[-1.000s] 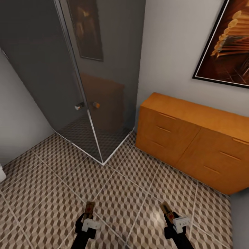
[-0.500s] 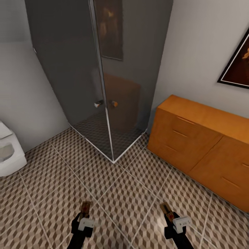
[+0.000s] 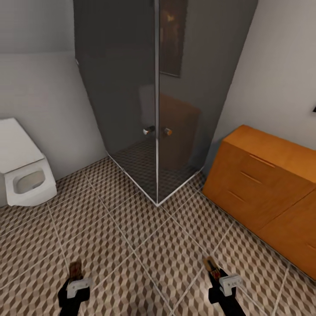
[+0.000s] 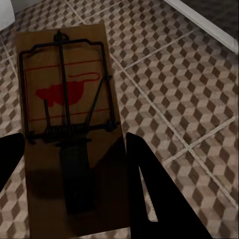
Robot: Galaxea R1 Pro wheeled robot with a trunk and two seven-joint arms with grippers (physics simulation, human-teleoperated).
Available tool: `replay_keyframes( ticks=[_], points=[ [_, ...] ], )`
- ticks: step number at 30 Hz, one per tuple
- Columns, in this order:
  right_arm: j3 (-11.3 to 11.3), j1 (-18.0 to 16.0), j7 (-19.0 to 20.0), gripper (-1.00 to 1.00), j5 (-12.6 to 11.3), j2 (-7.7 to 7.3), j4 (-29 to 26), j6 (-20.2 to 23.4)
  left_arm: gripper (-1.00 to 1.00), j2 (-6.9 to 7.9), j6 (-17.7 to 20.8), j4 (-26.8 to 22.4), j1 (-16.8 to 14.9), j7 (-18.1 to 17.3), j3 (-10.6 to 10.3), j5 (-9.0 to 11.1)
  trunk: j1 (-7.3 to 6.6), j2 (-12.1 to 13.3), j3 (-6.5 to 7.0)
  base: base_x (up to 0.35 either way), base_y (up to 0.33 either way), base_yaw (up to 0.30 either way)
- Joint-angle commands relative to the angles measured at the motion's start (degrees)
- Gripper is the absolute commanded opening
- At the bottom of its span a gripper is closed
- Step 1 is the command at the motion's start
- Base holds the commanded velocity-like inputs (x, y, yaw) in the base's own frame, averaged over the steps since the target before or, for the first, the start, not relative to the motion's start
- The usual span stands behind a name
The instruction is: Take the four mousetraps from the cabinet in the bathroom and place them on the bathroom floor. Make sure all four end up on the same floor surface, and ensure that at least two of them are either under or directly next to the same bathroom sink.
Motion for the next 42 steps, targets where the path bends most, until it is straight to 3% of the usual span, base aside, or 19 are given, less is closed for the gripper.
replay_keyframes(
  ticks=[1, 5, 9, 42],
  points=[
    [0.1, 0.0, 0.2, -1.0, -0.3, -0.04, 0.0, -0.2, -1.0, 0.05, -0.8, 0.4, 0.0, -1.1, -0.4, 0.0, 0.03, -0.1, -0.09, 0.0, 0.0, 0.286],
    [0.1, 0.0, 0.2, -1.0, -0.3, -0.1, 0.0, -0.2, -1.0, 0.1, -2.0, 1.8, 0.0, -4.5, -0.4, 0.1, 0.03, -0.1, -0.09, 0.0, 0.0, 0.286],
    [0.1, 0.0, 0.2, -1.0, -0.2, -0.11, 0.0, -0.2, -1.0, 0.12, -2.3, 5.3, 0.0, -5.5, -0.3, 0.0, 0.03, -0.1, -0.09, 0.0, 0.0, 0.285],
    [0.2, 0.0, 0.2, -1.0, -0.2, -0.03, 0.2, -0.1, -1.0, -0.26, -2.2, 6.2, 0.0, -5.7, -0.3, 0.0, 0.03, -0.1, -0.73, 0.0, 0.0, 0.239]
  ],
)
